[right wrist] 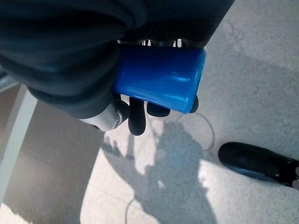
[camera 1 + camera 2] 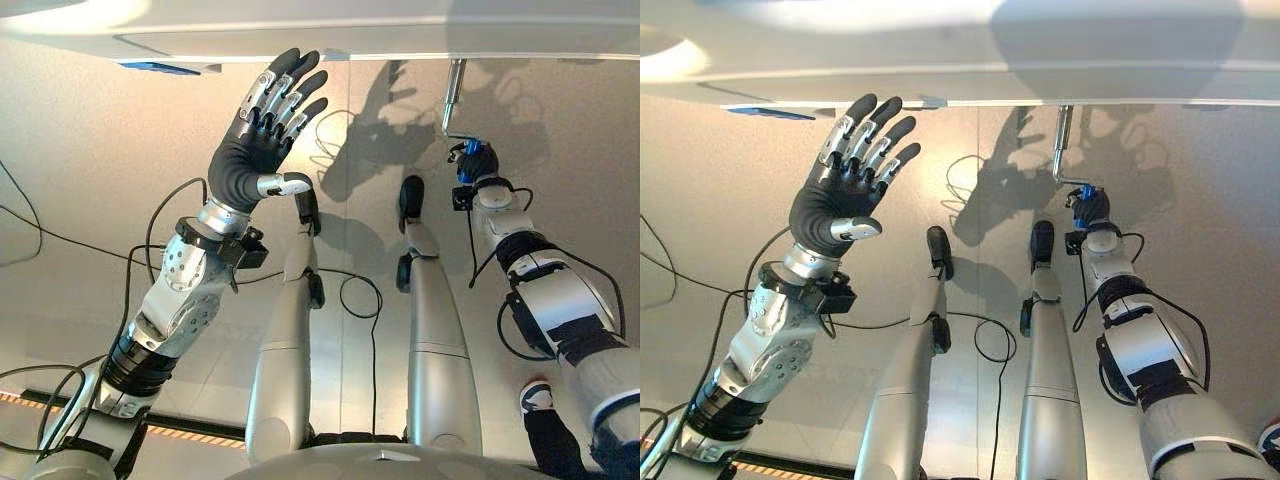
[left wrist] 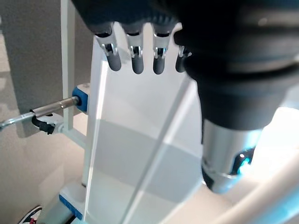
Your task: Raise the hospital bed
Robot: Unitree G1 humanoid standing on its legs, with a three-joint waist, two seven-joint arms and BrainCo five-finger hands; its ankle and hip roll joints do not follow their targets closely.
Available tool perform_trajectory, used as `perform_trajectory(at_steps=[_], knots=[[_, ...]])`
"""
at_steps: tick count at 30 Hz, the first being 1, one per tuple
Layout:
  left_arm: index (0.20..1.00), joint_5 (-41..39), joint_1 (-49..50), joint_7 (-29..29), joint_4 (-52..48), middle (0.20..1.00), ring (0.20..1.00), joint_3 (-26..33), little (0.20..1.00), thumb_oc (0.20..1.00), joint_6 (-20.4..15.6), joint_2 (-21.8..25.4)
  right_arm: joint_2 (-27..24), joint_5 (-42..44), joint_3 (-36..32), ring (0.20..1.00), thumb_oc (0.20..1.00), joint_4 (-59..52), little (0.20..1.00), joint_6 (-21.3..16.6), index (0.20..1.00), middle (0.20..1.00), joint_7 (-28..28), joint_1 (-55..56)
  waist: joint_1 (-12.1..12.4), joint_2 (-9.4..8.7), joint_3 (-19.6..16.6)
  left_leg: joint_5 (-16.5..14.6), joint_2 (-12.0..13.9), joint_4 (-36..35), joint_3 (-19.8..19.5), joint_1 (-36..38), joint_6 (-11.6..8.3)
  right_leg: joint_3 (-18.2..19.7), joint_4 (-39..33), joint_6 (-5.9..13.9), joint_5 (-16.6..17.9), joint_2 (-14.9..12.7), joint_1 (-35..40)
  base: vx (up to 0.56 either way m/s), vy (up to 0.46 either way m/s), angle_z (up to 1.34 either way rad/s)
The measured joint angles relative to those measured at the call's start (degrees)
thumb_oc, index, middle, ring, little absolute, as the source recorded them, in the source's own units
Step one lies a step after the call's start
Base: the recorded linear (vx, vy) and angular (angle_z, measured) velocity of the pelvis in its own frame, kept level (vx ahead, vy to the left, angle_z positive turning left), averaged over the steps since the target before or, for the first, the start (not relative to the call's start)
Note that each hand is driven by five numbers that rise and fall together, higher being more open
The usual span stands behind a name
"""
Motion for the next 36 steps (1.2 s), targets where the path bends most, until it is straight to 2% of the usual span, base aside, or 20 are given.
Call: perform_trajectory(at_steps=[14, 15, 16, 17, 23, 27, 29, 30, 32, 33, 36], knots=[[1.0, 0.1, 0.0, 0.8, 0.0, 1.0, 1.0, 0.4, 1.0, 1.0, 0.0, -0.7, 0.4, -1.0, 2.4, 0.2, 0.2, -2.0, 0.2, 0.9, 0.2, 0.2, -0.2, 0.6, -0.1, 0.16, 0.0, -0.2, 0.5, 0.8, 0.1, -0.1, -0.38, 0.0, 0.3, -0.17, -0.1, 0.3, 0.0, 0.0, 0.002, 0.0], [1.0, 0.1, 0.0, 0.9, 0.0, 1.0, 1.0, 0.4, 1.0, 1.0, 0.0, -0.8, 0.4, -1.0, 2.4, 0.357, 0.357, -2.0, 0.357, 0.9, 0.357, 0.357, -0.2, 0.6, -0.1, 0.16, -0.1, -0.2, 0.5, 0.8, 0.1, -0.1, -0.39, 0.0, 0.3, -0.17, -0.1, 0.3, 0.0, 0.0, 0.0, 0.0], [1.0, 0.1, 0.0, 0.9, 0.0, 1.0, 1.0, 0.4, 1.0, 1.0, 0.0, -1.0, 0.4, -1.2, 2.6, 0.586, 0.586, -2.0, 0.586, 0.9, 0.586, 0.586, -0.2, 0.6, -0.1, 0.16, -0.1, -0.2, 0.5, 0.8, 0.1, -0.1, -0.4, 0.0, 0.3, -0.17, -0.1, 0.3, 0.0, 0.0, 0.0, 0.0], [1.0, 0.1, 0.0, 1.0, 0.0, 1.0, 1.0, 0.4, 1.0, 1.0, 0.0, -1.2, 0.4, -1.6, 2.8, 1.0, 1.0, -2.0, 1.0, 0.9, 1.0, 1.0, -0.2, 0.6, -0.1, 0.16, -0.1, -0.2, 0.5, 0.9, 0.1, -0.1, -0.41, 0.0, 0.4, -0.17, -0.1, 0.3, 0.0, 0.0, 0.0, 0.0], [1.0, 0.2, 0.3, 1.3, 1.8, 1.0, 1.0, 0.5, 1.0, 1.0, -0.3, -3.4, 0.4, -2.5, 3.0, 1.0, 1.0, -2.0, 1.0, 1.1, 1.0, 1.0, -0.2, 0.9, -0.1, 0.17, 0.0, -0.4, 0.6, 1.5, 0.0, 0.0, -0.55, -0.2, 0.5, -0.34, 0.0, 0.4, 0.5, 0.0, 0.0, 0.0], [1.0, 2.5, 1.6, 2.7, 14.1, 1.0, 1.0, 0.2, 1.0, 1.0, 0.1, -6.2, -0.1, -3.7, 4.6, 1.0, 1.0, -2.0, 1.0, 1.9, 1.0, 1.0, -0.3, 4.0, 0.0, 0.34, 0.0, -0.5, 0.7, 1.4, -0.3, 3.0, -0.65, -0.5, 0.4, -0.55, -0.1, 0.2, 3.7, 0.0, 0.002, 0.01], [1.0, 6.7, 2.2, 3.5, 29.0, 1.0, 1.0, -0.2, 1.0, 1.0, -0.6, -9.9, -0.5, -3.9, 4.0, 1.0, 1.0, -2.0, 1.0, 2.1, 1.0, 1.0, 0.2, 8.2, 0.0, 1.0, 0.3, -0.6, 0.8, 1.3, -0.9, 6.3, -0.76, -1.2, -0.2, -0.64, -0.2, 0.3, 7.6, 0.0, -0.002, 0.12], [1.0, 10.4, 3.5, 5.6, 43.2, 1.0, 1.0, -0.3, 1.0, 1.0, 1.6, -13.0, 0.7, -3.7, 4.0, 1.0, 1.0, -3.1, 1.0, 1.8, 1.0, 1.0, 0.0, 13.7, -1.0, 1.11, 0.0, -0.8, 0.8, 0.6, -1.6, 10.4, -0.9, -2.2, -0.4, -0.25, -1.3, 0.3, 12.0, 0.01, -0.004, 0.24], [1.0, 13.1, 5.5, 6.6, 52.7, 1.0, 1.0, -0.4, 1.0, 1.0, 1.8, -14.9, 1.7, -3.6, 2.4, 1.0, 1.0, -2.9, 1.0, 1.7, 1.0, 1.0, -0.2, 17.5, -1.8, 1.16, -0.3, -1.6, 0.8, 0.2, -2.1, 13.3, -0.99, -2.7, -1.0, -0.21, -2.1, 0.1, 15.3, 0.02, -0.007, 0.18], [1.0, 16.6, 6.3, 7.2, 60.3, 1.0, 1.0, -1.4, 1.0, 1.0, 3.0, -16.0, 1.9, -3.5, 1.3, 1.0, 1.0, -3.1, 1.0, 1.6, 1.0, 1.0, 0.4, 20.9, -1.5, 1.12, -0.6, -1.7, 0.9, -0.5, -2.0, 16.2, -0.91, -2.9, -1.5, -0.14, -2.2, 0.2, 18.2, 0.03, -0.025, 0.05], [1.0, 21.6, 9.5, 7.5, 67.4, 1.0, 1.0, -1.1, 1.0, 1.0, 2.6, -17.4, 2.6, -3.2, -0.2, 1.0, 1.0, -3.1, 1.0, 1.1, 1.0, 1.0, 1.7, 26.0, -1.4, 1.42, -1.1, -1.9, 1.2, -2.0, -2.2, 20.9, -0.76, -3.4, -2.9, -0.15, -2.2, 0.2, 23.1, 0.06, -0.03, 0.04]])
